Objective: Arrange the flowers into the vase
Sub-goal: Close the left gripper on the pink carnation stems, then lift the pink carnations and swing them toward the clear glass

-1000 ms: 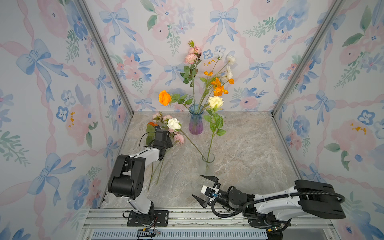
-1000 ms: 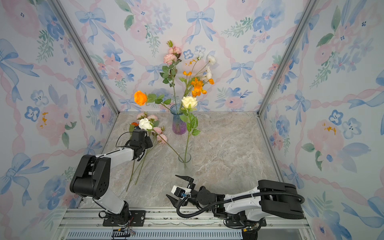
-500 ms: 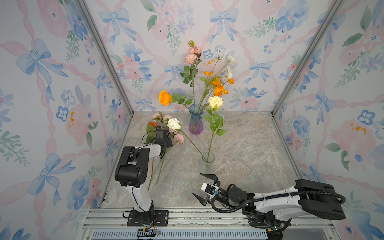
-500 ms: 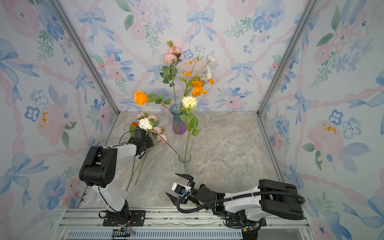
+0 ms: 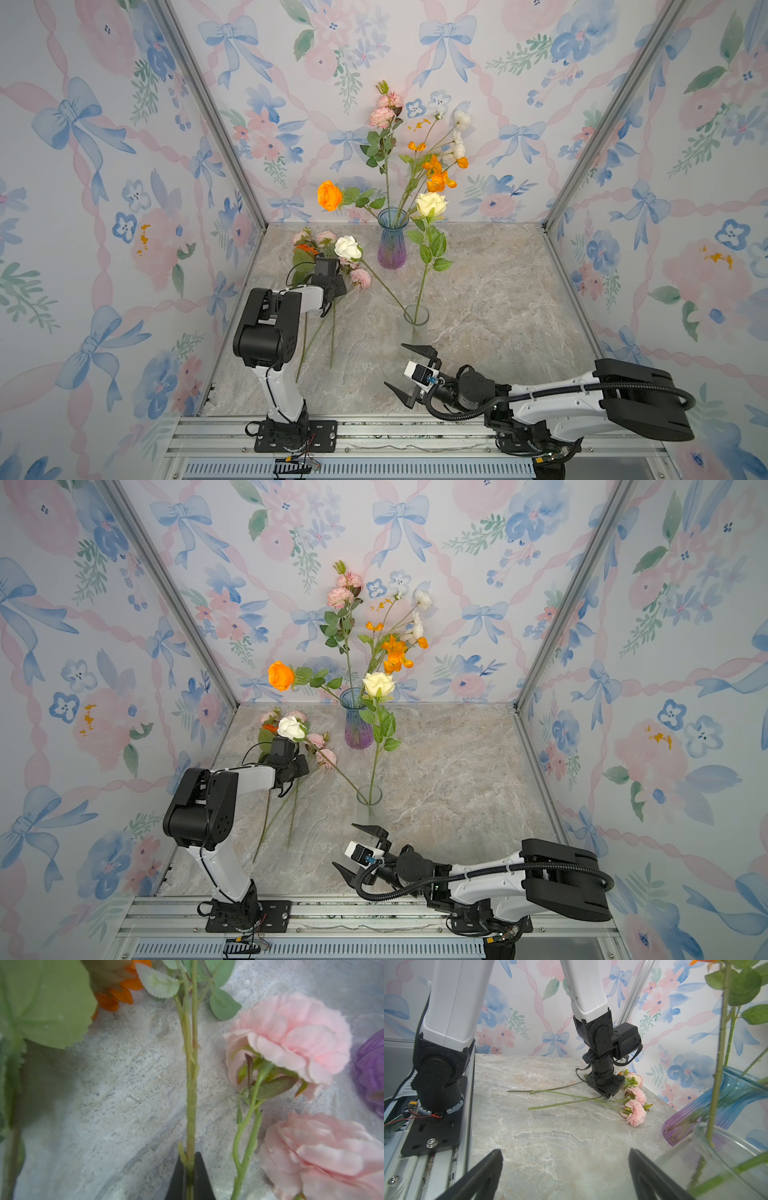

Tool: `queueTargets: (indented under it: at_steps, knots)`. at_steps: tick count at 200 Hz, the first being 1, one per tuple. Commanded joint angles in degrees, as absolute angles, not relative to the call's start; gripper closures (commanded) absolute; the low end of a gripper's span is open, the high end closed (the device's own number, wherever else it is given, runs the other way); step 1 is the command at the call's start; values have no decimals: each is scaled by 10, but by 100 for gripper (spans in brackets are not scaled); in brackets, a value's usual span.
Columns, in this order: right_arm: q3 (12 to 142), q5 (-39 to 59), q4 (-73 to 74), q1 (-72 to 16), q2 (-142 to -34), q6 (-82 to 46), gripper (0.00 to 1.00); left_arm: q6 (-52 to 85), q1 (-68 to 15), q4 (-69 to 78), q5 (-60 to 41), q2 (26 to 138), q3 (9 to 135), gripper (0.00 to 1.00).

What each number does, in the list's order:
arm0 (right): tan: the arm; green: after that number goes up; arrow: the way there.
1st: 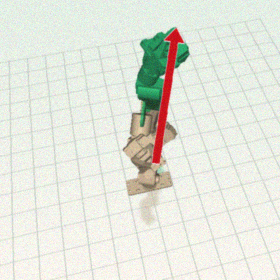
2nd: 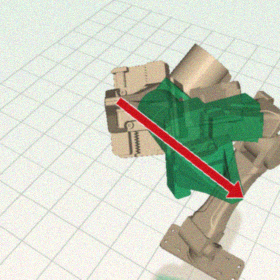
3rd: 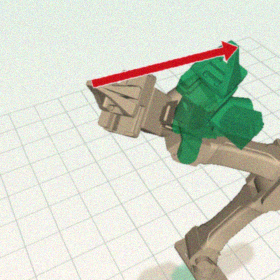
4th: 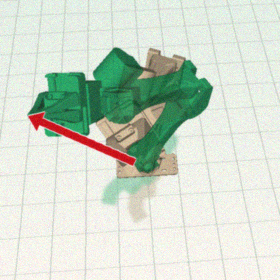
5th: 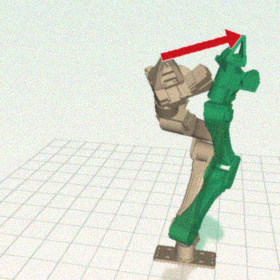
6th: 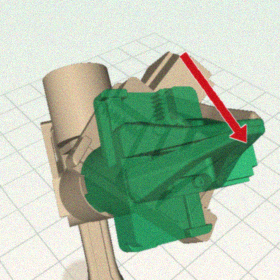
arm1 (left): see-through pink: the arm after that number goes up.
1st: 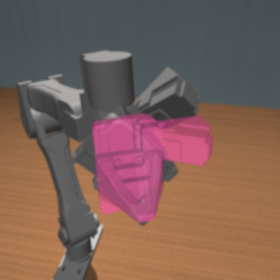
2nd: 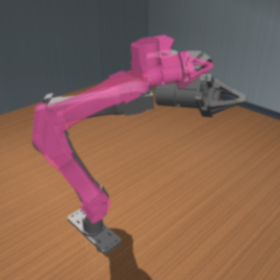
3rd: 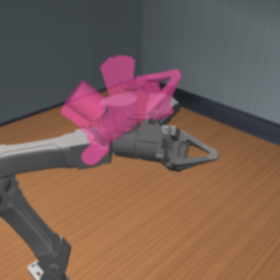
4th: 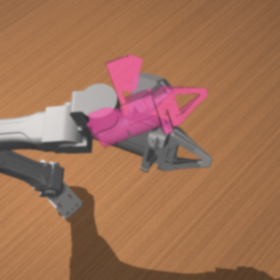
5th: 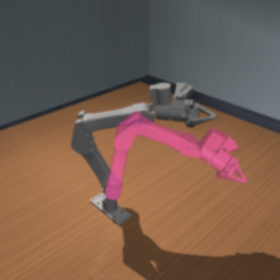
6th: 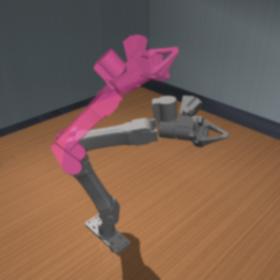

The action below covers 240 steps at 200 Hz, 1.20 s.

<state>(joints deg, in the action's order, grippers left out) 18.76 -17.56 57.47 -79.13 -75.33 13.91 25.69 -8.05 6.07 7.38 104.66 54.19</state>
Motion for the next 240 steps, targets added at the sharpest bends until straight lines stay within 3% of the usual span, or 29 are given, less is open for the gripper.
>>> queueTargets:
  at_steps: [1,74,142,209,240]
  knots:
    - [197,-170,577,-784,-743,128,3,234,-76,52,71,995,524,100]
    - [186,-169,577,-779,-721,125,3,246,-76,40,149,821,451,100]
    - [157,-157,556,-759,-643,106,3,279,-84,40,157,539,324,100]
    - [137,-168,528,-742,-581,116,3,229,-99,36,105,330,362,100]
    - [131,-169,507,-729,-546,114,3,182,-129,99,11,301,406,100]
